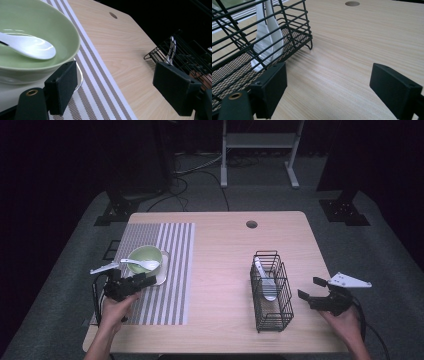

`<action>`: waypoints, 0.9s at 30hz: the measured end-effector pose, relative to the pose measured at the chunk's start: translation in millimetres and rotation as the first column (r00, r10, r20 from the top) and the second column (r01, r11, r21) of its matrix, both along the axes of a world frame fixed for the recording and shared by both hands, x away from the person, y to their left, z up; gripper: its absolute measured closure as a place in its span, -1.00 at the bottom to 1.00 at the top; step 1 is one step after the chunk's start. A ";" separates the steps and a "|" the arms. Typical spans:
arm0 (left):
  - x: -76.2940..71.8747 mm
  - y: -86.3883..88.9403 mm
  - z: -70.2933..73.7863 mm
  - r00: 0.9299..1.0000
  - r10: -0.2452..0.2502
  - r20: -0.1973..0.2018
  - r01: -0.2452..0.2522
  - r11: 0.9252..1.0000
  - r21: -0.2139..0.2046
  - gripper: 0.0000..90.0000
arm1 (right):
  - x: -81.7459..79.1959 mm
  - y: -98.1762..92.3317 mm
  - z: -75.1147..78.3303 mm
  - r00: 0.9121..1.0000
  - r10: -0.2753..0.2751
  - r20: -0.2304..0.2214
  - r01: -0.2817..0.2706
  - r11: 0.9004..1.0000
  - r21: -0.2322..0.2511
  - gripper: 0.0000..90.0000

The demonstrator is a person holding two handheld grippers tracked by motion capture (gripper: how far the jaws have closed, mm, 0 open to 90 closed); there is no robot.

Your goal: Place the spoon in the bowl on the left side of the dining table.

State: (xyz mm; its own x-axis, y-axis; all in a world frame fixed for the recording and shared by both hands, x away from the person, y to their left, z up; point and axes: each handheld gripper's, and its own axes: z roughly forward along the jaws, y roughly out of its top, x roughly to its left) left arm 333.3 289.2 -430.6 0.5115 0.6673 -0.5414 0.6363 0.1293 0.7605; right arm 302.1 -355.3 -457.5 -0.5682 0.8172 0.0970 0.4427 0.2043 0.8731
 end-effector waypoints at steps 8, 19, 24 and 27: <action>0.2 -12.7 0.0 0.999 -0.032 -0.001 0.032 0.999 0.026 -0.61 | -1.1 -1.3 0.3 1.000 -0.003 0.002 0.003 1.000 0.001 -0.71; -2.7 -31.1 3.1 0.997 -0.074 0.008 0.073 0.995 0.066 -0.64 | -1.3 0.1 0.1 1.000 0.001 0.003 -0.001 1.000 -0.004 -0.70; -3.7 -42.7 5.3 0.995 -0.099 0.020 0.098 0.992 0.078 -0.67 | -1.3 1.9 -0.3 1.000 0.007 0.000 -0.007 1.000 -0.013 -0.71; -4.4 -48.7 5.1 0.993 -0.117 0.018 0.115 0.990 0.079 -0.67 | -1.7 1.7 0.0 1.000 0.007 0.002 -0.007 1.000 -0.013 -0.70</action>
